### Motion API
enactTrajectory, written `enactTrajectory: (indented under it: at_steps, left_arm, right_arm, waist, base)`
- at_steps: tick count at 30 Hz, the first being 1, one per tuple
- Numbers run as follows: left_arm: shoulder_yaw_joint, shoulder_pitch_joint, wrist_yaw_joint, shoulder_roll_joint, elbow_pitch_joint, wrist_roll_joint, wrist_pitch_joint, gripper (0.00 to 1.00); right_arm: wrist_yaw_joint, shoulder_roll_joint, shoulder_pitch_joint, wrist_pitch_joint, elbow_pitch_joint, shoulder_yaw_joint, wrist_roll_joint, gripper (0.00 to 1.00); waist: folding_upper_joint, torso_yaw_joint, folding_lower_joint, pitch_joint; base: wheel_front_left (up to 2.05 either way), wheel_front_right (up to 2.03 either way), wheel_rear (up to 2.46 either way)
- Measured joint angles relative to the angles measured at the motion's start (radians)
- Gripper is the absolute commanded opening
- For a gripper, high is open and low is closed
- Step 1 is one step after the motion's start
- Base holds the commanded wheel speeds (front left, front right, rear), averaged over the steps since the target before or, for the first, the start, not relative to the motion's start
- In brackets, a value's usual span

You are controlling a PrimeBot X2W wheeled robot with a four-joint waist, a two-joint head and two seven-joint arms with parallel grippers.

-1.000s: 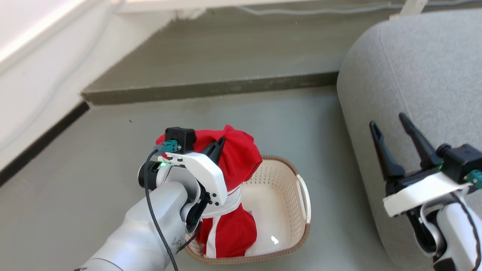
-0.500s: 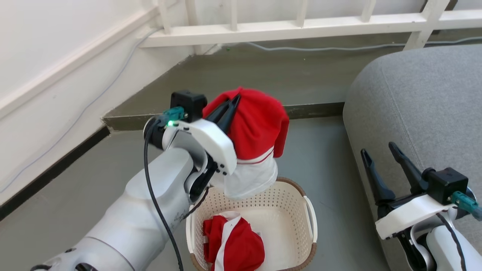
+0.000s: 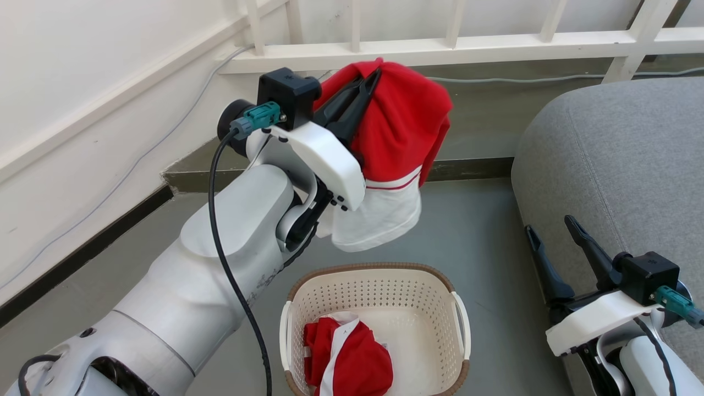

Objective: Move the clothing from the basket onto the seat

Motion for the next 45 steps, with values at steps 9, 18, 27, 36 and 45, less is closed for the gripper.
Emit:
enactTrajectory:
  at_steps: [9, 18, 27, 36, 45]
  left_arm:
    - [-0.003, -0.008, 0.026, -0.001, -0.028, 0.002, 0.001, 0.0]
    - [-0.017, -0.008, 0.029, -0.012, -0.036, 0.008, 0.001, 0.0]
    - [-0.046, -0.011, 0.029, -0.034, -0.052, 0.01, 0.001, 0.0]
    - [-0.078, -0.042, 0.029, -0.044, -0.081, 0.017, 0.001, 0.0]
    - [-0.108, -0.045, 0.029, -0.047, -0.107, 0.012, 0.001, 0.0]
  right_arm:
    - [0.0, -0.004, -0.007, 0.0, -0.04, 0.038, 0.006, 1.0]
    - [0.0, -0.047, -0.112, 0.0, -0.124, 0.159, 0.064, 1.0]
    - [0.0, -0.083, -0.227, 0.0, -0.107, 0.269, 0.163, 1.0]
    - [0.0, -0.11, -0.326, 0.0, -0.04, 0.418, 0.307, 1.0]
    - [0.0, -0.113, -0.39, 0.0, -0.021, 0.482, 0.397, 1.0]
  waist:
    - [0.0, -0.007, 0.0, 0.014]
    - [0.0, -0.01, 0.0, 0.033]
    - [0.0, 0.01, 0.0, 0.048]
    - [0.0, 0.041, 0.0, 0.055]
    - [0.0, 0.066, 0.0, 0.053]
  base:
    - [0.0, 0.0, 0.0]
    - [0.0, 0.0, 0.0]
    - [0.0, 0.0, 0.0]
    - [0.0, 0.0, 0.0]
    - [0.0, 0.0, 0.0]
